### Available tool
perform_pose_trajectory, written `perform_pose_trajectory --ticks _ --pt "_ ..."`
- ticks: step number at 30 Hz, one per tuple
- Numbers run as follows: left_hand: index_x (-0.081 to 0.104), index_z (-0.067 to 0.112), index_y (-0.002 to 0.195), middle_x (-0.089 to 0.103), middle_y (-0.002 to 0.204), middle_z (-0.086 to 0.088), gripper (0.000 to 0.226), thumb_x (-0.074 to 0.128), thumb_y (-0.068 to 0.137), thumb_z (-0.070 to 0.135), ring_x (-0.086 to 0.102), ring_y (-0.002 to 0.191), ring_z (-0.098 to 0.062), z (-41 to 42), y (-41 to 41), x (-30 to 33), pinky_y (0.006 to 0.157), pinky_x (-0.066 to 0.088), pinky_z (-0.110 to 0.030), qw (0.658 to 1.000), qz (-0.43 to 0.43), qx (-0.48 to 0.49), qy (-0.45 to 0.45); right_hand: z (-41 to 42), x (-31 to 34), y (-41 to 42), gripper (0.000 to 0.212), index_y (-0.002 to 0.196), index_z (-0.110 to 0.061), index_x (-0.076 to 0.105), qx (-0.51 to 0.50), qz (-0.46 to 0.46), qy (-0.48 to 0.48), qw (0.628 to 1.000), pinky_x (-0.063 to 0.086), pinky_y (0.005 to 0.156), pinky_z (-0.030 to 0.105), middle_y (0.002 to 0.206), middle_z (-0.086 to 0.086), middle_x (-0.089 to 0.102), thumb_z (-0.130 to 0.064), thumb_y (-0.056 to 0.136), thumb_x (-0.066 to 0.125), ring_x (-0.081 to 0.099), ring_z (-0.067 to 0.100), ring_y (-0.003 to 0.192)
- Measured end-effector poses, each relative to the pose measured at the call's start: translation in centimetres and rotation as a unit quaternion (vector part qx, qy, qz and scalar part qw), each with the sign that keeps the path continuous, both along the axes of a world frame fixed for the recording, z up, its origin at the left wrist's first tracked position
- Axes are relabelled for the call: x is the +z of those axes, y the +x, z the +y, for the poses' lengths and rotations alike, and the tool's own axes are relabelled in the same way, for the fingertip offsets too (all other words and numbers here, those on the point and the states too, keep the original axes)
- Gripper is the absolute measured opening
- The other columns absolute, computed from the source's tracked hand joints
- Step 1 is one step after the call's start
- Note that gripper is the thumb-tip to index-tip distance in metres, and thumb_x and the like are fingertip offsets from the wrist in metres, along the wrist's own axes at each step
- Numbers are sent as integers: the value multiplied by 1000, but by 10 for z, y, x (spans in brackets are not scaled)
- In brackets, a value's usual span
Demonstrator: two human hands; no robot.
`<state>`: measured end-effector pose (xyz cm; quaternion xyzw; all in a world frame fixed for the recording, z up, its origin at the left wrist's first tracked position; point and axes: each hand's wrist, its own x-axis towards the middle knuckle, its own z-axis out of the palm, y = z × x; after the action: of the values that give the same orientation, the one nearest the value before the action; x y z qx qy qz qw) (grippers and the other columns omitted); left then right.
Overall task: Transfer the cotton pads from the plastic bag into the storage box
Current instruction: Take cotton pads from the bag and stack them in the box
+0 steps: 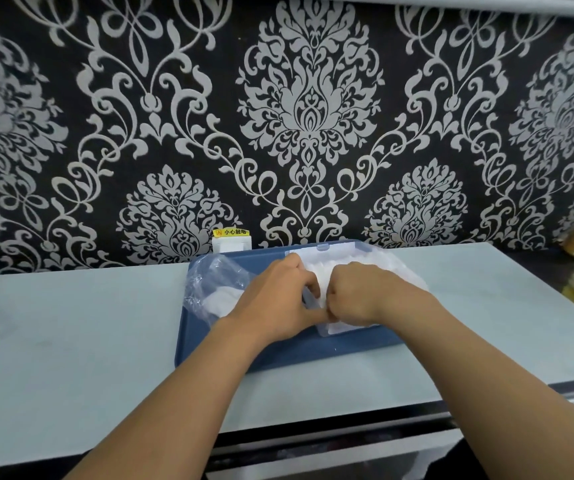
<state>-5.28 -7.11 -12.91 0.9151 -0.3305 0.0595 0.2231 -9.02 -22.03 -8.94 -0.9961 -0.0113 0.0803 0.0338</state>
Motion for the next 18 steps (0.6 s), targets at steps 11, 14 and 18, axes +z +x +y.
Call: perform_pose_trajectory --ticks 11,14,18 --pt "49 23 144 55 141 4 60 63 92 50 54 123 -12 107 30 18 100 43 -33 924 135 236 -269 31 5 -9 22 92 -7 80 124 -28 210 969 49 62 9 84 -4 76 -3 88 58 65 -7 66" --pt "67 18 117 71 113 -2 37 60 95 47 67 100 -16 113 41 -5 87 55 -38 925 206 243 -205 45 -12 4 19 96 4 69 184 -83 199 959 53 79 39 102 19 71 -1 87 53 67 23 92" --pt "70 13 87 69 84 -3 18 65 95 28 65 77 -23 111 44 -13 67 52 -31 936 195 243 -164 62 -22 14 20 75 1 60 186 -129 178 958 48 67 44 73 20 61 -7 88 47 55 35 72"
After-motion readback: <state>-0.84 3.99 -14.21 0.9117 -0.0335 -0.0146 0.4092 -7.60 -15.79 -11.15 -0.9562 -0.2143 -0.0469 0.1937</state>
